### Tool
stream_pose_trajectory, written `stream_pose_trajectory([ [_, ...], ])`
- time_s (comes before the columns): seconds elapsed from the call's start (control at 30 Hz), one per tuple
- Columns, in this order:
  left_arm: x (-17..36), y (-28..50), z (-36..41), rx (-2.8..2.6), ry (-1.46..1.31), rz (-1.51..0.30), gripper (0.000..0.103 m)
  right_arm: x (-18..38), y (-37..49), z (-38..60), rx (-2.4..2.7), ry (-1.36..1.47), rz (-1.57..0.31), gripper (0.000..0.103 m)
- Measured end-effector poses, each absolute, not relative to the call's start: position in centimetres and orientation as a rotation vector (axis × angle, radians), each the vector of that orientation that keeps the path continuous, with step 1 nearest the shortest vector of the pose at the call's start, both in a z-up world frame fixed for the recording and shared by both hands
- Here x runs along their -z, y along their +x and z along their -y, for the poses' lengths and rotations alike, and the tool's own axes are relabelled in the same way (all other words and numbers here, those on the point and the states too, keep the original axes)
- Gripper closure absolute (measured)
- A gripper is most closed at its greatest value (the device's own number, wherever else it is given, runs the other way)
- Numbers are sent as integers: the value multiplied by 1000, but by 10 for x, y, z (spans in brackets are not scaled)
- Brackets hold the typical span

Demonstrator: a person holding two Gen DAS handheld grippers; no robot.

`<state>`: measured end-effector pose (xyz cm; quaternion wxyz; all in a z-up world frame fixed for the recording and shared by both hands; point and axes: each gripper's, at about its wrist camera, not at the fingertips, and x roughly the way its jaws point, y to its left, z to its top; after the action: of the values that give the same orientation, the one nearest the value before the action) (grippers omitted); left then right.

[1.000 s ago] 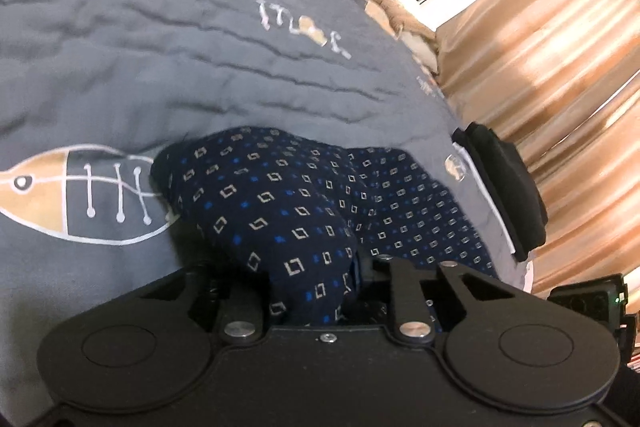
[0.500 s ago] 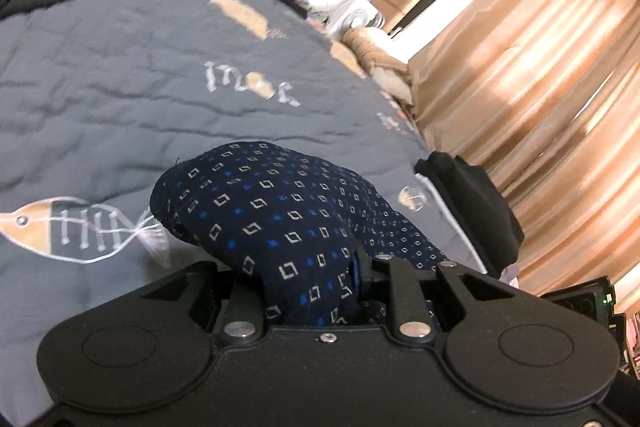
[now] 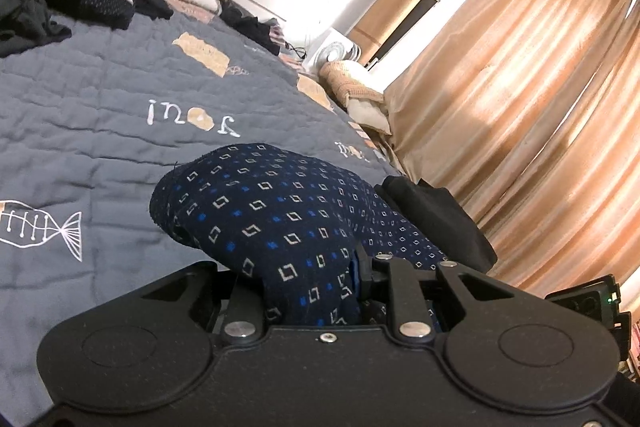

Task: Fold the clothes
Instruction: 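Lift and carry the bundle with both grippers toward the black clothes stack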

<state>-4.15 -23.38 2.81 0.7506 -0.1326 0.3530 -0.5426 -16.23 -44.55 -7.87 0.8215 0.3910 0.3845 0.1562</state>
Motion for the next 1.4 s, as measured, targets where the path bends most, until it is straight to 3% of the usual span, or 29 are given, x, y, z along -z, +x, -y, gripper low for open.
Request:
stream_pose_trajectory([
  [0.83, -101, -170, 292, 1087, -253, -621, 82, 44, -238, 509, -404, 753, -740, 62],
  [1.4, -92, -205, 431, 1192, -227, -617, 82, 46, -303, 611, -320, 783, -696, 62],
])
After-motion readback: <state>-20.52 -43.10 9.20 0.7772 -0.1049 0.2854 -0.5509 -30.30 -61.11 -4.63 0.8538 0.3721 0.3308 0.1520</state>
